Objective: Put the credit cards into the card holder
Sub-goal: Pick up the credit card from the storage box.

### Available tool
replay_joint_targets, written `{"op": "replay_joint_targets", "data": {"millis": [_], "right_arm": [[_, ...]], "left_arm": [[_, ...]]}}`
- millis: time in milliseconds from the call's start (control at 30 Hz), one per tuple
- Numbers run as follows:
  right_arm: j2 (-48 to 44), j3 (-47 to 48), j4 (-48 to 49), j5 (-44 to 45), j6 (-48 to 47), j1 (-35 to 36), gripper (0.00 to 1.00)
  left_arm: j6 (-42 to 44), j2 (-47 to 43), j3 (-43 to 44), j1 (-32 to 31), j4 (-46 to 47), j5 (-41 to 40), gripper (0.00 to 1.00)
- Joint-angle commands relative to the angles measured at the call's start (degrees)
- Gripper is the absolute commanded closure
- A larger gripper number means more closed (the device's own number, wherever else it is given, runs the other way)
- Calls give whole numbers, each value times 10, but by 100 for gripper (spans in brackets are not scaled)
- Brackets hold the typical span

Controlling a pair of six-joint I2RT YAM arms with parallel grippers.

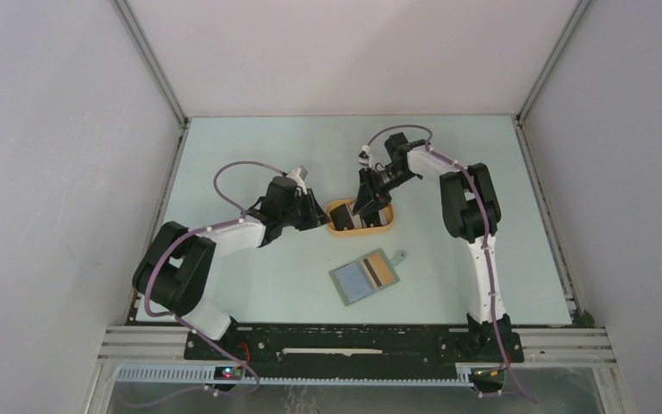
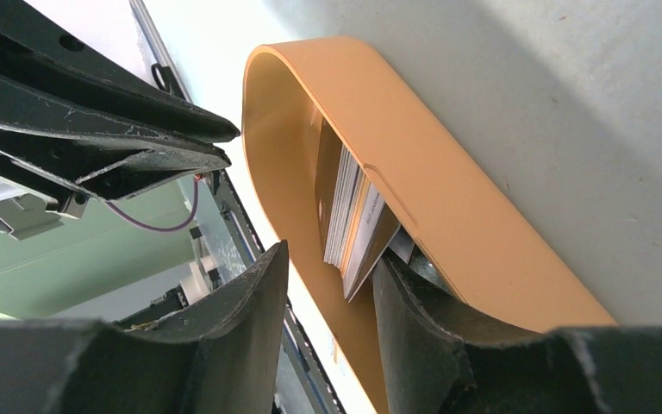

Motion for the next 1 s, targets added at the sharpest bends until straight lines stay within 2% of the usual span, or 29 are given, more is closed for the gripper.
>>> {"op": "replay_joint_targets", "data": {"millis": [0,333,533,700,967], "right_arm": [[-27,-15,18,19,6,-9,50],[-28,-32,39,6,27,-18,62],[-30,-38,46,4,34,-23,66],[-27,-40,49,4,38,-24,75],[-31,-44,54,3,43,-26,76]], "left_arm": [[2,-8,-5,4,23,8,78],[1,-8,-4,5,24,10,78],[1,-5,-3,5,24,11,78],[1,-5,-4,5,24,12,78],[1,-6,-4,5,25,11,78]]}}
